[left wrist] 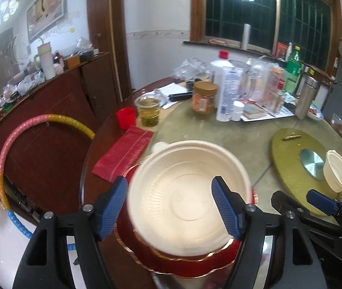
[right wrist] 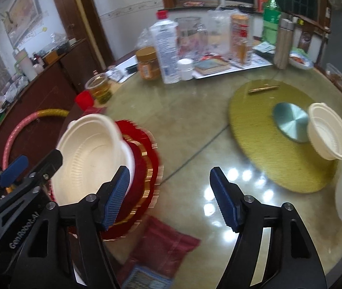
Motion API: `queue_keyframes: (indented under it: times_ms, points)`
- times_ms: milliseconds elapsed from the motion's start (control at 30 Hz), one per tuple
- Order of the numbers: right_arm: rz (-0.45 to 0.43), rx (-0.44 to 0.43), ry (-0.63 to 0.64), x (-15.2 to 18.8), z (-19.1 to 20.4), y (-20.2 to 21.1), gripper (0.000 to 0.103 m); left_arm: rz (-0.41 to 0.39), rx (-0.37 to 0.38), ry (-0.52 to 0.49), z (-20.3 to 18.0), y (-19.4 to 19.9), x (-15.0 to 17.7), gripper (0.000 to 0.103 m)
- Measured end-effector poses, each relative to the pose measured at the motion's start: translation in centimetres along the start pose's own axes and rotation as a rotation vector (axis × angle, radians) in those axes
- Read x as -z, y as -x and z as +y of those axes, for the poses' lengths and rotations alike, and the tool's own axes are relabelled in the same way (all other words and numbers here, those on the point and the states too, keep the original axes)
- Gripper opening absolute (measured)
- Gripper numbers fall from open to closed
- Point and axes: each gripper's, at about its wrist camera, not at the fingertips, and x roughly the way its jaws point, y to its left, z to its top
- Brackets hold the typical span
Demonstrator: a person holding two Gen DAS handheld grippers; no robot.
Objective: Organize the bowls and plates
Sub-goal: 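Move both tools to the large white foam plate on the table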
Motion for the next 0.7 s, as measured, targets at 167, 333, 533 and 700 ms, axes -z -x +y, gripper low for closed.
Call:
queue_keyframes:
  times_ms: [167, 333, 533, 700]
  points:
    - [-0.044, 0.087, -0.047, 0.2, -3.8, 1.2, 0.080, -0.009, 0.056, -0.047, -3.4, 0.3, -0.2, 0.074]
    - [-0.061, 0.177, -0.104, 0.6, -8.0, 2.3, 0.080, -0.011, 0.111, -0.121, -8.2, 0.4, 0.1, 0.075]
    - [-0.063, 0.252, -0.170, 1.1, -13.1, 3.2, 0.080, 0.022, 0.180, -0.164, -12.7, -0.4, 0.5, 0.075]
    - [-0.049, 0.262, -0.246, 2.0, -17.2, 3.5, 0.080, 0.085, 0.252, -0.177, -16.2, -1.9, 0.9, 0.077]
